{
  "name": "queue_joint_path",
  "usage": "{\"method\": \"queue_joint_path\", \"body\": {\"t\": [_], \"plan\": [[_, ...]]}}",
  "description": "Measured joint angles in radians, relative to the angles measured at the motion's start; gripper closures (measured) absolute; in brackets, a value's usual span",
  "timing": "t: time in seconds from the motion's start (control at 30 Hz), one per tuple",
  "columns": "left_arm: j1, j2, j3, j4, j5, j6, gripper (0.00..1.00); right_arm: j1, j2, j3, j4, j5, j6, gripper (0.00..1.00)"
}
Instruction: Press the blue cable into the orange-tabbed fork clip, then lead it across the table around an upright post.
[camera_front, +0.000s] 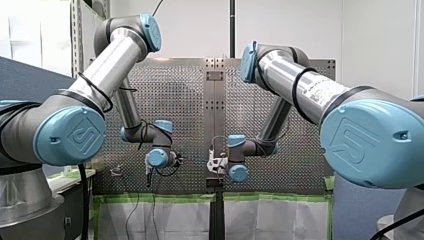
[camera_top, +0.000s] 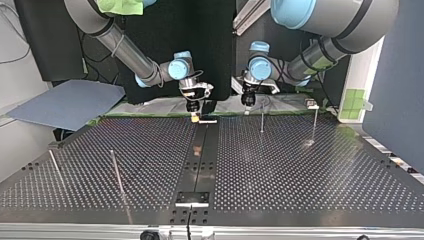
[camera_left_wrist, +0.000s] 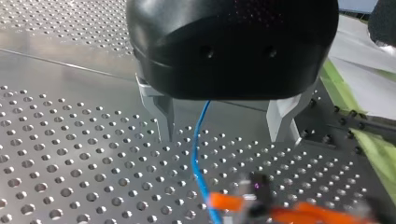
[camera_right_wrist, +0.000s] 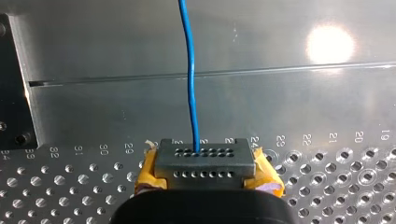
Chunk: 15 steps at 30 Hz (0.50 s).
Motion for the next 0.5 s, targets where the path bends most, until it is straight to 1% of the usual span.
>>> {"method": "queue_joint_path", "body": {"t": [0.13, 0.27, 0.5], "plan": [[-0.004, 0.0, 0.015, -0.006, -0.01, 0.017, 0.02, 0.0, 0.0, 0.0, 0.0, 0.0, -0.001, 1.0], [-0.006, -0.001, 0.031, -0.014, -0.034, 0.03, 0.02, 0.0, 0.001, 0.0, 0.0, 0.0, -0.001, 1.0], [-0.005, -0.001, 0.039, -0.019, -0.039, 0.035, 0.02, 0.001, 0.001, 0.0, 0.001, -0.001, -0.001, 1.0]]}}
